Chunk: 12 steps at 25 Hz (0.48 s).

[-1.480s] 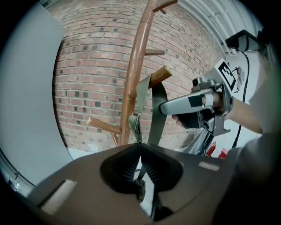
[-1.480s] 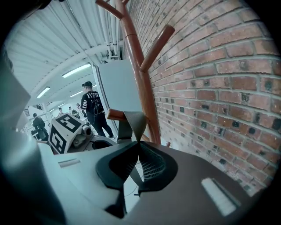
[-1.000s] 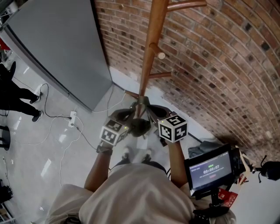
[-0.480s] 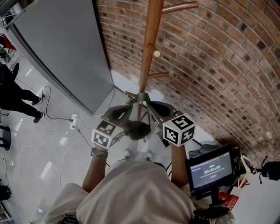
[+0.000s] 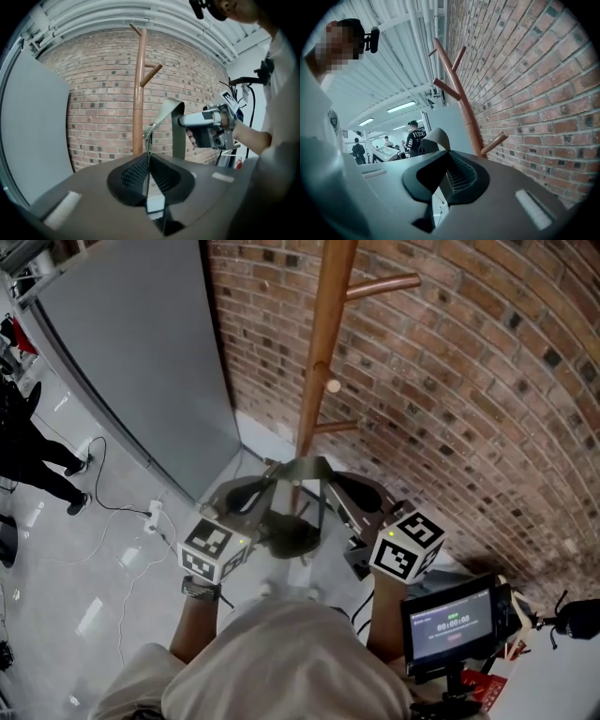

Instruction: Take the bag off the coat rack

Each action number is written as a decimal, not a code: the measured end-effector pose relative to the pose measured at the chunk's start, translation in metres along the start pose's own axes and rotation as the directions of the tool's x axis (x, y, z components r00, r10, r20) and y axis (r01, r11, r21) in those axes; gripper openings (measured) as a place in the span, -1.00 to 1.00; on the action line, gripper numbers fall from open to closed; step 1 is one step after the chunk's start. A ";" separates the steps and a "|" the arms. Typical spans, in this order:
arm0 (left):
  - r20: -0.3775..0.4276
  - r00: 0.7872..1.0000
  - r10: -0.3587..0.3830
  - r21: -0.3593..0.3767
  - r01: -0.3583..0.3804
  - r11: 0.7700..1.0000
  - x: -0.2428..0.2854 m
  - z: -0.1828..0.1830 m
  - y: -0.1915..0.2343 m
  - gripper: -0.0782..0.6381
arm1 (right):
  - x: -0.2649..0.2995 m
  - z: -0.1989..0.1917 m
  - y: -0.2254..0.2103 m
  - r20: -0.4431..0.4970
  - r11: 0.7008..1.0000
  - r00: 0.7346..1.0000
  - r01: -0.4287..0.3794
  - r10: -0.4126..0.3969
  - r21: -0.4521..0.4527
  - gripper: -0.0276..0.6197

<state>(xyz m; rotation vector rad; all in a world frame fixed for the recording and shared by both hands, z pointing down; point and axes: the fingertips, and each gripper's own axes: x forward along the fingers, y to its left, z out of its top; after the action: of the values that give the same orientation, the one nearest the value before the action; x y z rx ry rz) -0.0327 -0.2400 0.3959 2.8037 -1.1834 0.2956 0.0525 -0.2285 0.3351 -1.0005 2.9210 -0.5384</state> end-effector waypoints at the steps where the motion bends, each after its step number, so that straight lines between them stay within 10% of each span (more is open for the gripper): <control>1: 0.010 1.000 0.000 0.006 0.000 1.000 0.000 0.005 -0.001 -0.74 | -0.002 0.003 0.000 0.008 1.000 1.000 0.001 -0.001 -0.007 -0.89; 12: 0.104 0.995 0.008 0.024 -0.011 1.000 -0.002 0.042 -0.004 -0.74 | -0.009 0.027 0.009 0.042 0.997 0.999 -0.023 0.026 -0.070 -0.89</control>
<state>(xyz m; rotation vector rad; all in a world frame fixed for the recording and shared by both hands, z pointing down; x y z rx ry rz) -0.0256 -0.2419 0.3546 2.8669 -1.2223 0.1669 0.0578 -0.2249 0.3053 -0.9687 2.9285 -0.4112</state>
